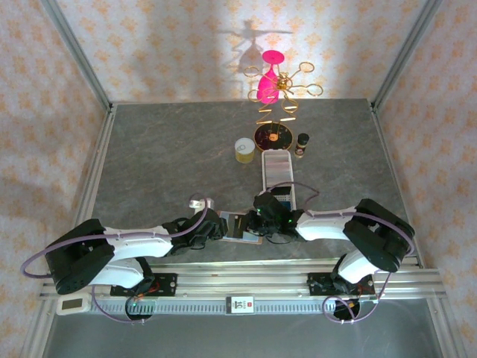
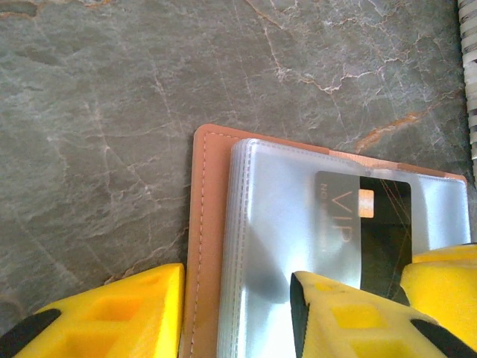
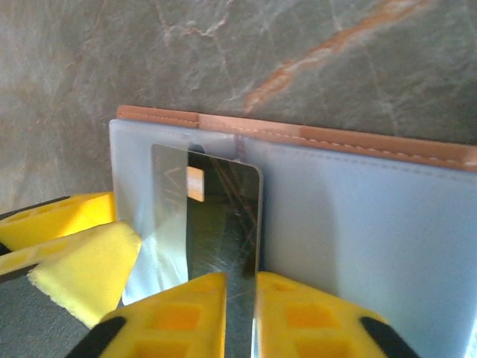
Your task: Put the credit cards into the card holder
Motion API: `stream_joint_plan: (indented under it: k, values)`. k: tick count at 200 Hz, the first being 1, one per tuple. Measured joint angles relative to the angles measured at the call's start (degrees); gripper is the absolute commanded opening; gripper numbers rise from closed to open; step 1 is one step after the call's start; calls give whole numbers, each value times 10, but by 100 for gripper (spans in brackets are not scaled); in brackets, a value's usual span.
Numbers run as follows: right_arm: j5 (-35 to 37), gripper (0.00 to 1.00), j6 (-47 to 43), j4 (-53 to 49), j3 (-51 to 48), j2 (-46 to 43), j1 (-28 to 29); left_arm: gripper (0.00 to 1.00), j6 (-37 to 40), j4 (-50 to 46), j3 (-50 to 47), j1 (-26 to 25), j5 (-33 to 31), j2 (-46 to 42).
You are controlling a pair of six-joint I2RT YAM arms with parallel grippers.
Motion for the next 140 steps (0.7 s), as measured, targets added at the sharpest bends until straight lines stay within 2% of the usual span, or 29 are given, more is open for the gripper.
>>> stream_joint_plan:
  k: [29,100,117,140]
  values:
    - [0,7,-3,-4,9,14,3,41,0,0,0,0,0,0]
    - [-7,5,-5,0,45,47,15,47,-6,-8,0,0,0,-7]
    - [-7,8,-4,3,45,48,15,48,-10,-19,-3,0,5,-20]
    - [-6,18,-4,5,44,44,16,49,-10,-38,-7,0,11,-36]
